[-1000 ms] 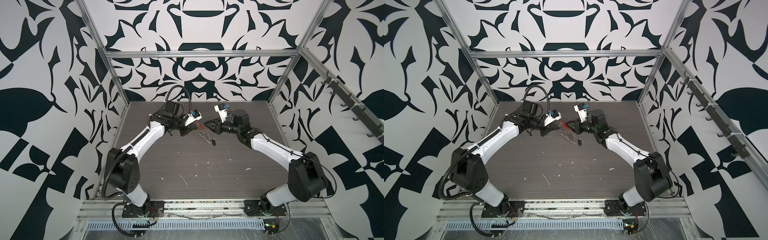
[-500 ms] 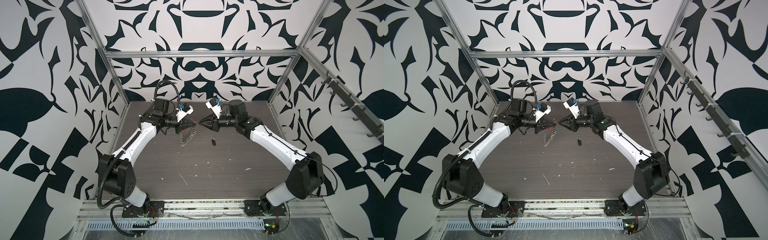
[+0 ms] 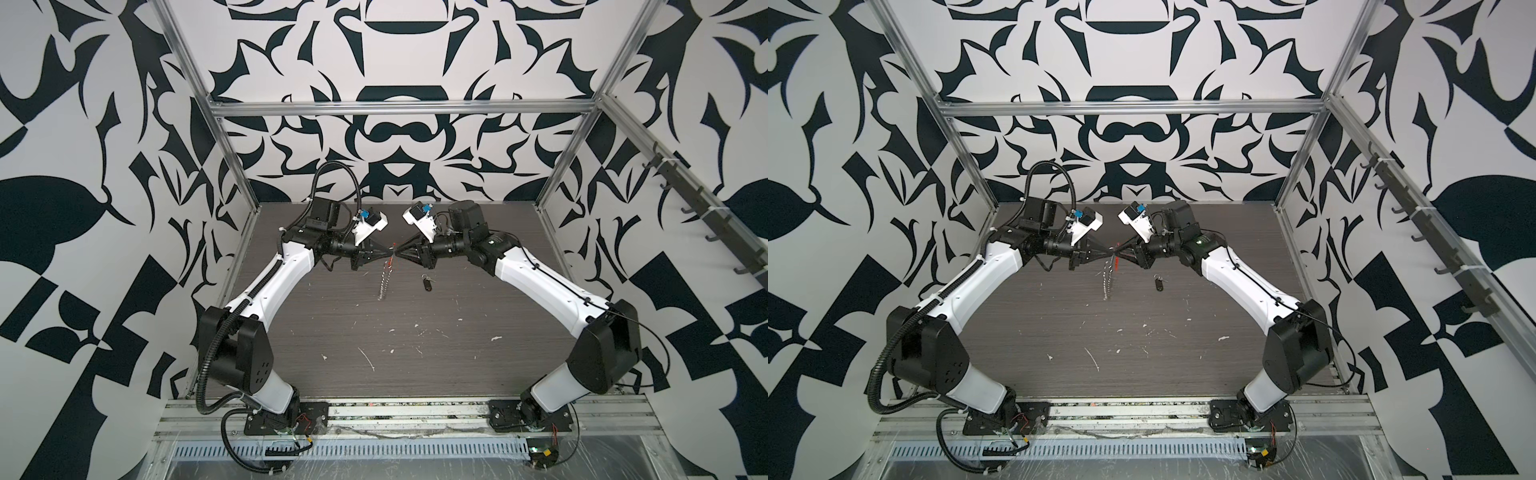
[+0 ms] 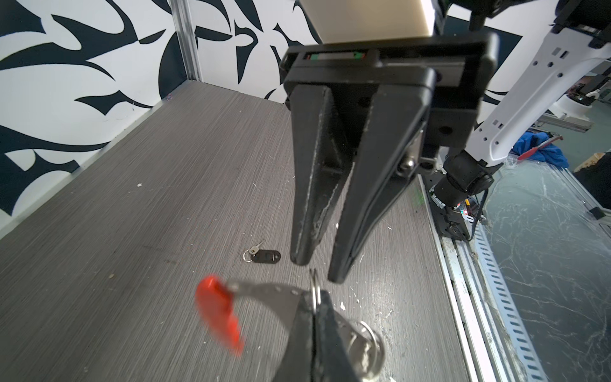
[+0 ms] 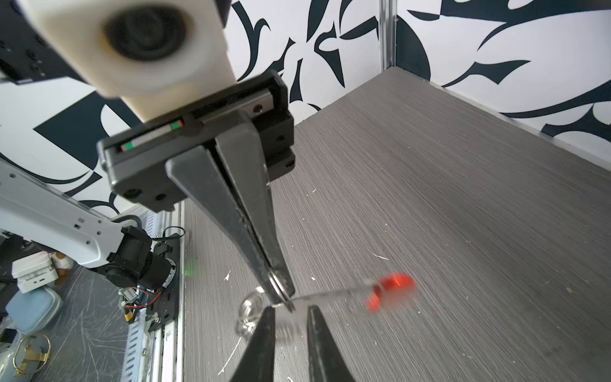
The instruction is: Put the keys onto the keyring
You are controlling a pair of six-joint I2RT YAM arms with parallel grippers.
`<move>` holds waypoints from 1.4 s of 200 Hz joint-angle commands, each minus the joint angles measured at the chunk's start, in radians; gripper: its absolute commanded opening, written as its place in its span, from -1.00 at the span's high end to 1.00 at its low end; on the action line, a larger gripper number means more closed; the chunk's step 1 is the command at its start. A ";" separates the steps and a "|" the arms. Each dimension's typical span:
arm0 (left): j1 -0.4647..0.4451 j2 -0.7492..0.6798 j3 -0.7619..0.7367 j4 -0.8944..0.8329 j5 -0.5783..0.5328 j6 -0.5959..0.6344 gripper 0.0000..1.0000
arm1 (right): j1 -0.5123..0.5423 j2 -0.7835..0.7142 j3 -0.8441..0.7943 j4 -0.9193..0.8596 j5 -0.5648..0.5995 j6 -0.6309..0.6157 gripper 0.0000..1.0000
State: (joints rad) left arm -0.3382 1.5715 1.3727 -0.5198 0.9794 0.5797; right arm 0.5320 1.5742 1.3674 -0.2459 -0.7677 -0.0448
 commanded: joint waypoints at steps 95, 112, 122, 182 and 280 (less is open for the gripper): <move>0.002 0.022 0.045 -0.072 0.069 0.043 1.00 | 0.037 0.041 0.084 0.014 -0.021 -0.021 0.59; 0.003 0.029 0.049 -0.082 0.074 0.045 1.00 | 0.049 0.051 0.091 0.020 -0.027 -0.017 0.63; 0.002 0.034 0.053 -0.090 0.078 0.048 1.00 | 0.057 0.057 0.096 0.023 -0.028 -0.017 0.66; 0.004 0.045 0.062 -0.124 0.073 0.066 1.00 | 0.080 0.068 0.079 0.067 -0.003 -0.008 1.00; 0.014 0.037 0.038 -0.052 0.063 0.029 1.00 | 0.080 -0.025 -0.155 0.395 0.152 0.106 1.00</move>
State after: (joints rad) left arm -0.3119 1.6138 1.3983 -0.6243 0.9798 0.6071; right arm 0.5972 1.5787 1.2572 -0.0193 -0.6365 -0.0219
